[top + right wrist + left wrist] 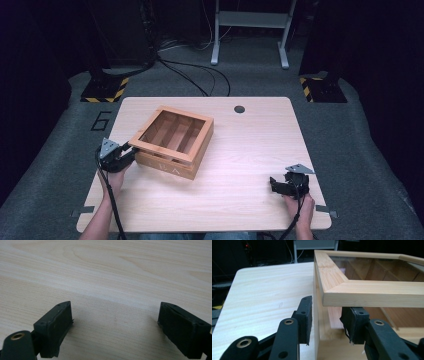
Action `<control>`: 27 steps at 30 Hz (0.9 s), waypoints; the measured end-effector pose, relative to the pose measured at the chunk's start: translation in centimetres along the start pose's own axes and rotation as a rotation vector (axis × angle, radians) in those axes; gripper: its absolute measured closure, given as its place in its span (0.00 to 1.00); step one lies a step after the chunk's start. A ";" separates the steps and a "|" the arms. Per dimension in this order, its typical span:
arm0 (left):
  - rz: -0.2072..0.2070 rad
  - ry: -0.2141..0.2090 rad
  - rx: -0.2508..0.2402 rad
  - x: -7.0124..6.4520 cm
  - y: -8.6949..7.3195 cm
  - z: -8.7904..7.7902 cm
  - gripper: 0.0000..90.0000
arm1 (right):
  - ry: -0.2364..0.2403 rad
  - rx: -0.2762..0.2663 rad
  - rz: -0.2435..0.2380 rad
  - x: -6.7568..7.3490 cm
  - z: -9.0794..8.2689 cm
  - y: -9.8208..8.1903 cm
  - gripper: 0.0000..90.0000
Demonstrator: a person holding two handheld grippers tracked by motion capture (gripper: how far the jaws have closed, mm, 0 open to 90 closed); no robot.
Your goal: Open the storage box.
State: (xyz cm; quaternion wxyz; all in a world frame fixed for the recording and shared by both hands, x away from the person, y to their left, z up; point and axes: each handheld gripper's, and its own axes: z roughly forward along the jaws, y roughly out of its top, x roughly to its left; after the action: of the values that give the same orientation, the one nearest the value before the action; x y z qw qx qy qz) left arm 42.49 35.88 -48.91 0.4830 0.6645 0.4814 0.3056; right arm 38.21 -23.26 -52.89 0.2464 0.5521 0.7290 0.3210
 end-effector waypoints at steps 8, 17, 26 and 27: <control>-0.018 0.008 0.027 0.0 -0.2 -0.3 0.64 | 0.001 0.001 0.000 0.0 0.0 0.0 0.13; -0.036 -0.009 0.057 0.7 -0.2 -1.2 0.46 | 0.001 0.001 0.000 0.0 0.0 0.0 0.13; -0.067 -0.032 0.167 1.5 -1.1 -1.0 0.19 | 0.002 0.004 0.007 0.0 0.0 0.0 0.13; -0.064 -0.029 0.174 1.6 -1.1 -1.0 0.17 | 0.002 0.003 0.004 0.0 0.0 0.0 0.13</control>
State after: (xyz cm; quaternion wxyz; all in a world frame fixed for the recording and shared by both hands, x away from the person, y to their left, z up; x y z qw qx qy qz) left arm 41.76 37.80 -49.64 0.4399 0.6927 0.5200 0.2373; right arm 38.23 -23.27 -52.88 0.2443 0.5536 0.7285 0.3211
